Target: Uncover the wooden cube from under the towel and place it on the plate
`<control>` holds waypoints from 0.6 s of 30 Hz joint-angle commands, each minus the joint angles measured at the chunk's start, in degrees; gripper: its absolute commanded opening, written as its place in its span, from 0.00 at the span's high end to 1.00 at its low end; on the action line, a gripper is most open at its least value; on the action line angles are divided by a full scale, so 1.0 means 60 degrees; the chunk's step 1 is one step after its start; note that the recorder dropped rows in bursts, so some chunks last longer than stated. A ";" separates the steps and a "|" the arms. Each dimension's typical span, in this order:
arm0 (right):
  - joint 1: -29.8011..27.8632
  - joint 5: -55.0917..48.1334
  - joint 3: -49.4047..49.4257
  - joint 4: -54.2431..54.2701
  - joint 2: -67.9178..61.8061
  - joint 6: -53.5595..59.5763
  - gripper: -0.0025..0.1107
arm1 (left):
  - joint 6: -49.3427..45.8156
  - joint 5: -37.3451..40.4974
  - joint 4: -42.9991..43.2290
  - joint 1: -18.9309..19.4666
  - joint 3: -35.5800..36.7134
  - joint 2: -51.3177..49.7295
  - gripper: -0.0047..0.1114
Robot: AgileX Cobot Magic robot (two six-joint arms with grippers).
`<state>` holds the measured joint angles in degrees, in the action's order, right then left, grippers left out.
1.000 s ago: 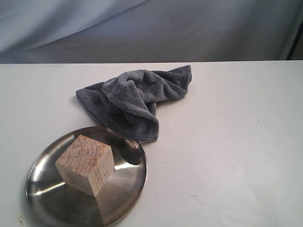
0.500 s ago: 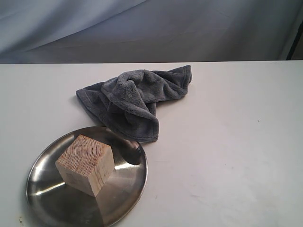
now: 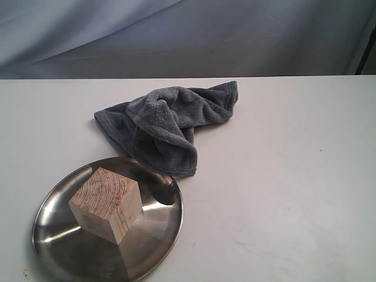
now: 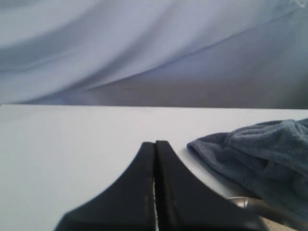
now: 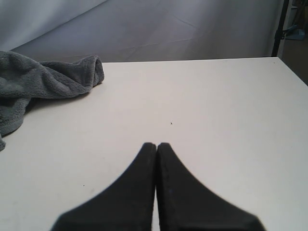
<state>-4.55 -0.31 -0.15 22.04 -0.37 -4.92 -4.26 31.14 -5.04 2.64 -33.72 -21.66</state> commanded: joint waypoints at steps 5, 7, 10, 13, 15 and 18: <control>0.0000 -0.0113 0.0025 0.0047 0.0061 -0.0038 0.95 | -0.0043 0.0041 -0.0090 -0.0036 0.0038 0.2119 0.96; 0.0000 -0.0113 0.0025 0.0047 0.0061 -0.0038 0.95 | -0.0043 0.0113 -0.0090 -0.0036 0.0038 0.2624 0.96; 0.0000 -0.0113 0.0025 0.0047 0.0061 -0.0038 0.95 | -0.0043 0.0022 -0.0090 -0.0036 0.0129 0.3363 0.96; 0.0000 -0.0113 0.0025 0.0047 0.0061 -0.0038 0.95 | -0.0043 0.0044 -0.0090 -0.0036 0.0316 0.3610 0.96; 0.0000 -0.0113 0.0025 0.0047 0.0061 -0.0038 0.95 | -0.0059 0.0331 -0.0116 -0.0036 0.0385 0.3610 0.96; 0.0000 -0.0113 0.0025 0.0047 0.0061 -0.0038 0.95 | -0.0059 0.0288 -0.0116 -0.0036 0.0631 0.3610 0.96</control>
<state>-4.55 -0.31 -0.15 22.04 -0.37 -4.92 -4.30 32.42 -5.10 2.64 -31.33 -0.16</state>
